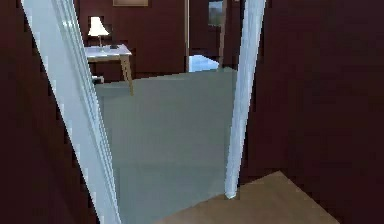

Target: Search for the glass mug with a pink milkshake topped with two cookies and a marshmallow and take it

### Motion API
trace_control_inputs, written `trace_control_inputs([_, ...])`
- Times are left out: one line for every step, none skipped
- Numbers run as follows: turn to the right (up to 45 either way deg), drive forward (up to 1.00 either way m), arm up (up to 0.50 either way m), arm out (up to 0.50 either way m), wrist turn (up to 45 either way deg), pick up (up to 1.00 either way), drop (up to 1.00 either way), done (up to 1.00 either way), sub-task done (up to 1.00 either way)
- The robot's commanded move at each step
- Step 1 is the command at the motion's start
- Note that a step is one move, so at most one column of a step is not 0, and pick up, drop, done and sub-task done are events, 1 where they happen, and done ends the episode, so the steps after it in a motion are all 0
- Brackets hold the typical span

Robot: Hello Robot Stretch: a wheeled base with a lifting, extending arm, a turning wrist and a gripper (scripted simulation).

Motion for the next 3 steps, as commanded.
trace_control_inputs([0.0,1.0,0.0,0.0,0.0,0.0,0.0,0.0,0.0])
trace_control_inputs([0.0,0.15,0.0,0.0,0.0,0.0,0.0,0.0,0.0])
trace_control_inputs([-24.0,0.0,0.0,0.0,0.0,0.0,0.0,0.0,0.0])
